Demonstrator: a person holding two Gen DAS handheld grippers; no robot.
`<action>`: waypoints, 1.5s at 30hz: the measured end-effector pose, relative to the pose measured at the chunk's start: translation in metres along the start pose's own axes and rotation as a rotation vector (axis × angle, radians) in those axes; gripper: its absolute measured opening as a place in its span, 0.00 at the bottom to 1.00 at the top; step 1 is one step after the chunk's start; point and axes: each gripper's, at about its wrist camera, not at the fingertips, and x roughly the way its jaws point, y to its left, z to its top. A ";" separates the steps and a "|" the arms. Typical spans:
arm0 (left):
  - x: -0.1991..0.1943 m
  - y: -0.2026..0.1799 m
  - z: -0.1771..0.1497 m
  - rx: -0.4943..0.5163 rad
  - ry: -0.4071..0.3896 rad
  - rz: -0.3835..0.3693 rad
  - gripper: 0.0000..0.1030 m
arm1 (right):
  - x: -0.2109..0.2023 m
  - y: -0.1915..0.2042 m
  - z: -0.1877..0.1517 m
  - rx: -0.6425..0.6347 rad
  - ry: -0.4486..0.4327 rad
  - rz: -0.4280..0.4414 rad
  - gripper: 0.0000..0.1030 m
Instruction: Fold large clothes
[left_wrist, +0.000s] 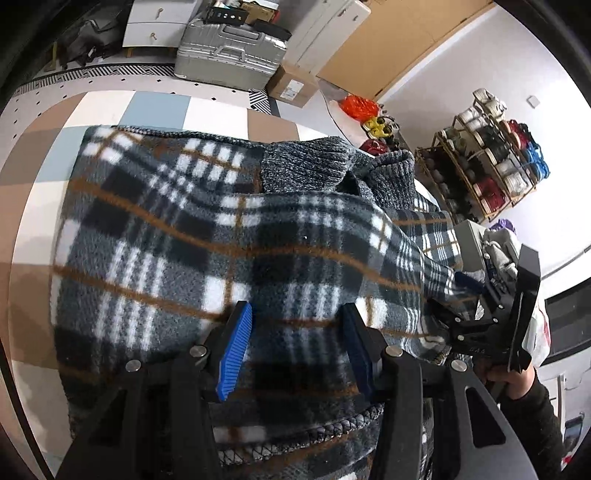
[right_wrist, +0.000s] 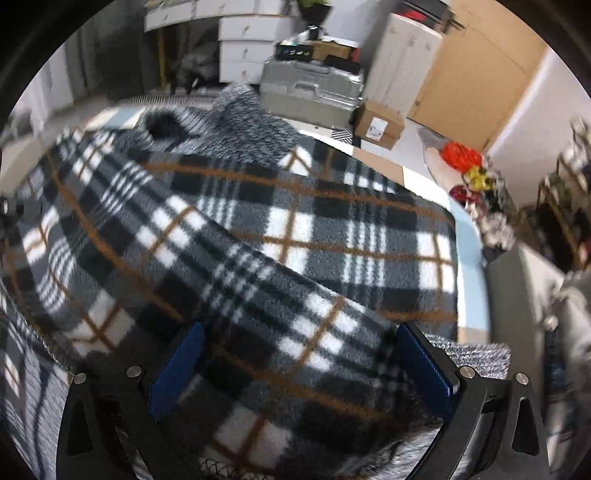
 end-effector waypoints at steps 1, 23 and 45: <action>-0.002 -0.004 -0.001 0.009 -0.009 0.019 0.42 | 0.000 -0.004 0.000 0.026 0.009 0.021 1.00; -0.009 -0.037 -0.040 0.350 -0.143 0.501 0.75 | -0.030 0.007 -0.034 0.058 0.063 0.100 1.00; 0.070 -0.063 0.100 0.346 0.122 0.473 0.80 | -0.092 -0.015 0.006 0.146 -0.072 0.225 1.00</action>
